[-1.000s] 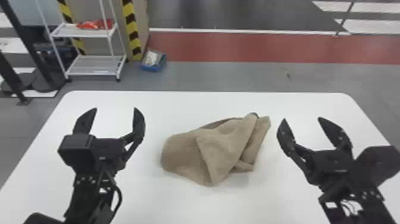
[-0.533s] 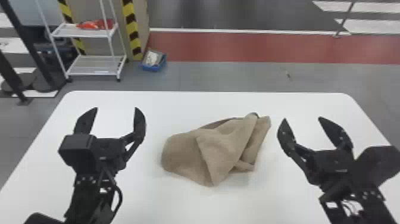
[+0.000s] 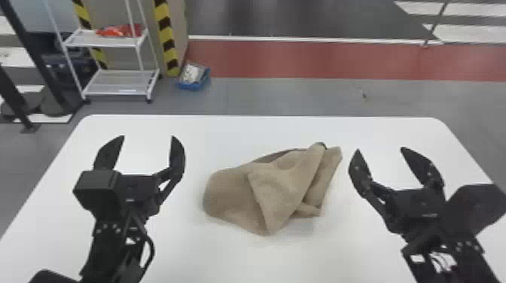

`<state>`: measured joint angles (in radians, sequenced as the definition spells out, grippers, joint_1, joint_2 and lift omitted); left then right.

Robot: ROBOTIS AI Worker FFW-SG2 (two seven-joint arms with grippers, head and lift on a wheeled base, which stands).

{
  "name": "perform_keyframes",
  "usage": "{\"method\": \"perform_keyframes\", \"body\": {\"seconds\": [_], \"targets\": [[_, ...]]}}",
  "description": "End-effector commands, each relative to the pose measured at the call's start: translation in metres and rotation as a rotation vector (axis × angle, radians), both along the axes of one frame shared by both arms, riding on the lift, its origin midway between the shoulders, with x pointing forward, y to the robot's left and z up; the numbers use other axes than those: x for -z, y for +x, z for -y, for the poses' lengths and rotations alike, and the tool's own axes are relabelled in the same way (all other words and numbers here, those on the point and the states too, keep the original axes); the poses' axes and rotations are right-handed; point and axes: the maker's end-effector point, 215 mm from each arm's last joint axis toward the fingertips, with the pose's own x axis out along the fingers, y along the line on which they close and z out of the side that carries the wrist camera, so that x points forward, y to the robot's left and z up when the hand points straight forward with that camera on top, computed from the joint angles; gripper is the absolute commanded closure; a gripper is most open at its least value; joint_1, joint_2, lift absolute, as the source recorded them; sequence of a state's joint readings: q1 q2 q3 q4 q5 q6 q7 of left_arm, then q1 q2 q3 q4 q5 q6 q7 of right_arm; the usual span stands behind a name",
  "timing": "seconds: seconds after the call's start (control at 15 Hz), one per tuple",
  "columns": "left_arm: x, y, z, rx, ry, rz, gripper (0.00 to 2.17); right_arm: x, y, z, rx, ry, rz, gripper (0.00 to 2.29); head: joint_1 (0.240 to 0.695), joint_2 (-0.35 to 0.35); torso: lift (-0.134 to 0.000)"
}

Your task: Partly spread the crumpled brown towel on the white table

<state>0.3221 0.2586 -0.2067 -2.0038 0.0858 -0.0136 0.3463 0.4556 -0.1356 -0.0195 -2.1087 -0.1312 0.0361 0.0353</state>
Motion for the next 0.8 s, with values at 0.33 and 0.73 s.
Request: {"method": "perform_keyframes", "body": {"seconds": [0.33, 0.73], "targets": [[-0.0025, 0.0000, -0.0014, -0.002, -0.001, 0.007, 0.08, 0.0005, 0.0000, 0.0004, 0.000, 0.000, -0.001, 0.13, 0.695, -0.024, -0.124], [-0.0054, -0.0006, -0.0053, -0.008, -0.003, 0.017, 0.08, 0.0029, 0.0000, 0.0015, 0.002, 0.006, -0.004, 0.13, 0.695, -0.021, -0.124]]}}
